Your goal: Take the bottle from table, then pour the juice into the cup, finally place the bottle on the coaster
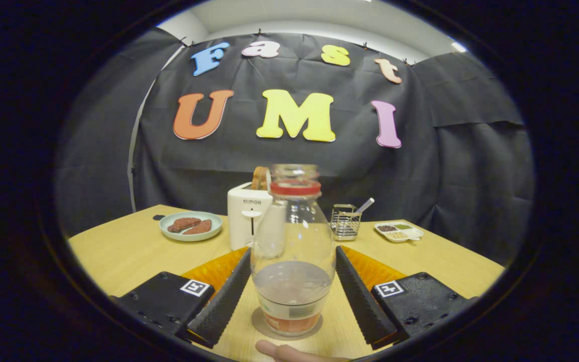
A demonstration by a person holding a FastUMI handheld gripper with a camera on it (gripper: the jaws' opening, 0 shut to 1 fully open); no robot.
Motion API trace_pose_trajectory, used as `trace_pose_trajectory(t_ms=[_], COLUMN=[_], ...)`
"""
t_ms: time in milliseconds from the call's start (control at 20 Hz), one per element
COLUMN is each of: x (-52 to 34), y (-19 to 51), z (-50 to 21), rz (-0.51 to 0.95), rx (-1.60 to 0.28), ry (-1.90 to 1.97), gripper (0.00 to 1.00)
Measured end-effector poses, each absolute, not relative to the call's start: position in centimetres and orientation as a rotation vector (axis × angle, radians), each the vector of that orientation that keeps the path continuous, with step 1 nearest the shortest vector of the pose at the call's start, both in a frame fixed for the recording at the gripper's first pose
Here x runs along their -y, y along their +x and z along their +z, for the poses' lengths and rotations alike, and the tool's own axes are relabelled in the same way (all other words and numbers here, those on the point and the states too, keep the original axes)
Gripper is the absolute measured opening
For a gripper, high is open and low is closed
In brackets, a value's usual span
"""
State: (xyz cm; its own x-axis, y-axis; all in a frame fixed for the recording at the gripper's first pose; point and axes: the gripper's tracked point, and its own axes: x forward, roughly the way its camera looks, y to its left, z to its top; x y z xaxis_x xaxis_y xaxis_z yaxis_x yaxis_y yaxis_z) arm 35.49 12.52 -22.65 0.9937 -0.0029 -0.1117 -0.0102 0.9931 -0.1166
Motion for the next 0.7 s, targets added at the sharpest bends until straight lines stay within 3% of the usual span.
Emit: trace_pose_trajectory(t_ms=[700], x=[-15.2], y=[26.8], z=[-8.0], rz=[0.013], rx=[0.008], ry=[-0.139], gripper=[1.0])
